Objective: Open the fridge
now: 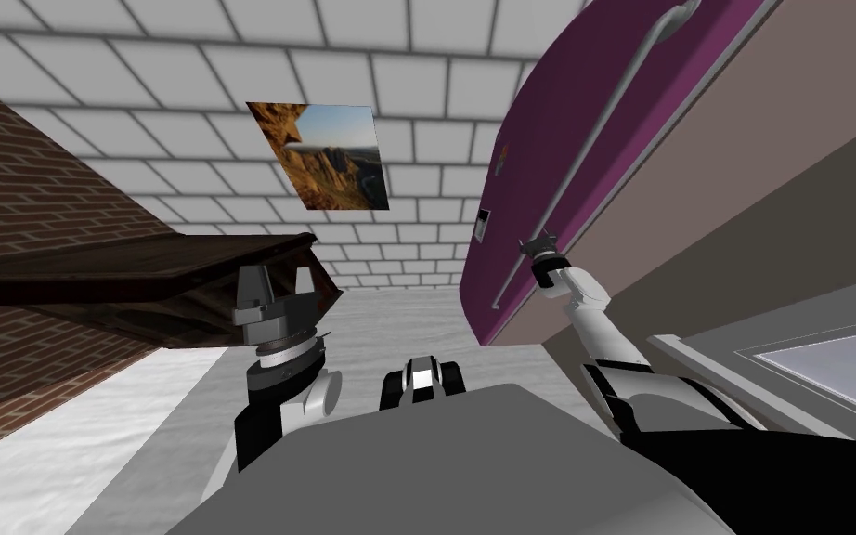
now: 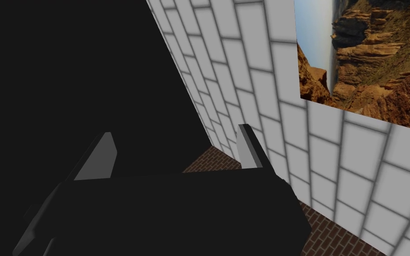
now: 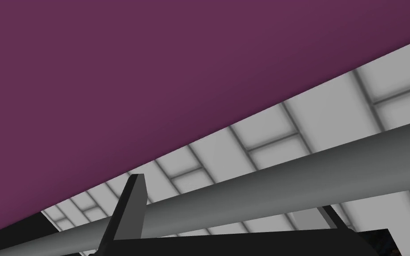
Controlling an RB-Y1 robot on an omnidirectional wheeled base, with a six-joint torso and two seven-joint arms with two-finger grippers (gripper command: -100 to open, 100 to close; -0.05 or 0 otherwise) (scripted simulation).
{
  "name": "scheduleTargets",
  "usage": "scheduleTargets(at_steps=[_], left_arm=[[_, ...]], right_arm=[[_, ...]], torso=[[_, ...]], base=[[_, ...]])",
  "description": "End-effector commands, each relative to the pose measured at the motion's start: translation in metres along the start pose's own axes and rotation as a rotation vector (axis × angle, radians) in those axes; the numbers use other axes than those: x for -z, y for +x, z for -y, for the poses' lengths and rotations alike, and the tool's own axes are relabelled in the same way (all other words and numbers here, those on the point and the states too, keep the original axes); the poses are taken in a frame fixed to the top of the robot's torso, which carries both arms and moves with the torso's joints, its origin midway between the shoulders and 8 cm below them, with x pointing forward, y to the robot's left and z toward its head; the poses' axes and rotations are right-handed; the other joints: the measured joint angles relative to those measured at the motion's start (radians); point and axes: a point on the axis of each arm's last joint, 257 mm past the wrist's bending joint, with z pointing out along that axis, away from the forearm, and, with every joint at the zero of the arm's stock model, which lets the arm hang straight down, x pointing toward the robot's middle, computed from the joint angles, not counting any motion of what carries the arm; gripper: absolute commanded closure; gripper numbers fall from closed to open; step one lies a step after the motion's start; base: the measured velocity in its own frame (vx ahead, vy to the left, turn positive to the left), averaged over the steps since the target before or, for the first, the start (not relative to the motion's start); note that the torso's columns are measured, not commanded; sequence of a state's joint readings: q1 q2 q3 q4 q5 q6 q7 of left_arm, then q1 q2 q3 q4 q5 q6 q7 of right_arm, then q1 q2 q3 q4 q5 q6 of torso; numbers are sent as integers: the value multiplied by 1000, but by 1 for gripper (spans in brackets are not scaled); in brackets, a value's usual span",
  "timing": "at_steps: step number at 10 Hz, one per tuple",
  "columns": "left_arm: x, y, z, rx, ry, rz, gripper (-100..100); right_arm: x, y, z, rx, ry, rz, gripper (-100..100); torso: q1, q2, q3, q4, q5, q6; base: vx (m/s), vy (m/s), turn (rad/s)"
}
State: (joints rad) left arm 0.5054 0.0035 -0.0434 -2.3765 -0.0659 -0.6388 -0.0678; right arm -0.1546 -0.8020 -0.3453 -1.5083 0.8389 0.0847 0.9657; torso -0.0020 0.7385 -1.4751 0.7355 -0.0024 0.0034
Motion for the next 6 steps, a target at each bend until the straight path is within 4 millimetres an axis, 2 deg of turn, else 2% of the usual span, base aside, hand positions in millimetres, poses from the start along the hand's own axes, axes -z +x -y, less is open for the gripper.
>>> scheduleTargets(at_steps=[1, 2, 6], left_arm=[[0, 0, 0, 0, 0, 0, 0], [0, 0, 0, 0, 0, 0, 0], [0, 0, 0, 0, 0, 0, 0]], right_arm=[[-3, 13, 11, 34, 50, -61, 100], [-3, 15, 13, 34, 55, -69, 100], [-3, 37, 32, 84, 134, -176, 100]], torso=[[6, -3, -2, 0, 2, -2], [13, -10, -6, -2, 5, -6], [5, -14, -12, 0, 9, -12]], base=[[142, 245, 43], [113, 224, -10], [109, 242, 44]])
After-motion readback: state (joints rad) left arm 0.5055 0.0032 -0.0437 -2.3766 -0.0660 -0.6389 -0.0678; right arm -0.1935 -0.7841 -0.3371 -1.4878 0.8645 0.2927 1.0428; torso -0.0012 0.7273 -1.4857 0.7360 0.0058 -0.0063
